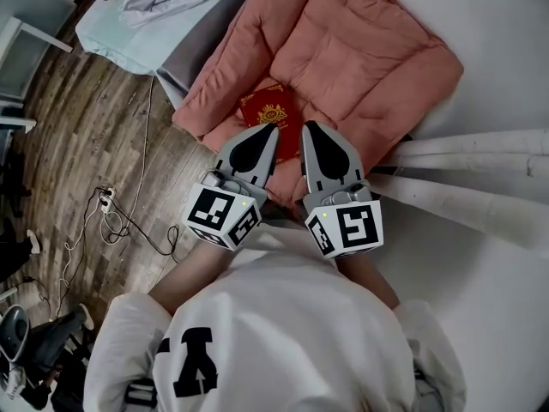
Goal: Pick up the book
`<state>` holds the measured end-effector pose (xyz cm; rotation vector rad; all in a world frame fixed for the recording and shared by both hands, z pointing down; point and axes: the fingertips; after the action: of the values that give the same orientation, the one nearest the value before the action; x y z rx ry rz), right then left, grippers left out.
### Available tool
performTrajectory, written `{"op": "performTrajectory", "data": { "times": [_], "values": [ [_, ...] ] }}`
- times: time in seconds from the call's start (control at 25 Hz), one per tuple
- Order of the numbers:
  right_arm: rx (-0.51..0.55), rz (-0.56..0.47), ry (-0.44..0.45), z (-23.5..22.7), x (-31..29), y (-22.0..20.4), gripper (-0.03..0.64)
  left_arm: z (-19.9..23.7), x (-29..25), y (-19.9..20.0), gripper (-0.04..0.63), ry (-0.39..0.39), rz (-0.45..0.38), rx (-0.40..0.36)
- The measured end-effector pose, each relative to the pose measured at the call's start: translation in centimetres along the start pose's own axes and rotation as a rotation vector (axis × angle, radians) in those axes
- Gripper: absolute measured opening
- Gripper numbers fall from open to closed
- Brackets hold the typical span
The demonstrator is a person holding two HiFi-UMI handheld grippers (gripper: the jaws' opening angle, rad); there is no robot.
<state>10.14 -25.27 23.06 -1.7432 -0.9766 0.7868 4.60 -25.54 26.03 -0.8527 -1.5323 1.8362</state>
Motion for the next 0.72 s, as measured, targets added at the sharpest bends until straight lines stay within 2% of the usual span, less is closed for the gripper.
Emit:
{"op": "performTrajectory", "data": {
  "times": [0.36, 0.6, 0.68, 0.72],
  "values": [
    [0.013, 0.046, -0.01, 0.0, -0.8, -2.6, 0.031, 0.8, -0.4, -2.2, 0.005, -0.018, 0.052, 0.036],
    [0.034, 0.085, 0.014, -0.5, -2.1, -5.5, 0.031, 2.5, -0.7, -5.1, 0.008, 0.012, 0.107, 0.059],
    [0.022, 0.112, 0.027, -0.7, -2.6, -6.8, 0.031, 3.2, -0.5, -6.3, 0.024, 0.022, 0.128, 0.068],
    [0.014, 0.126, 0.032, -0.8, -2.9, -7.4, 0.031, 3.5, -0.4, -6.8, 0.054, 0.027, 0.138, 0.073]
  ]
}}
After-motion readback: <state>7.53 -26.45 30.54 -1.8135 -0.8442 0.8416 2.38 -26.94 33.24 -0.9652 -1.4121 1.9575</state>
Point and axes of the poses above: the fingertips, and each gripper's own axes: x backward along the fingers, z to its left, y out of its top, and after that the axes turned 13 degrees about -x, right-handed
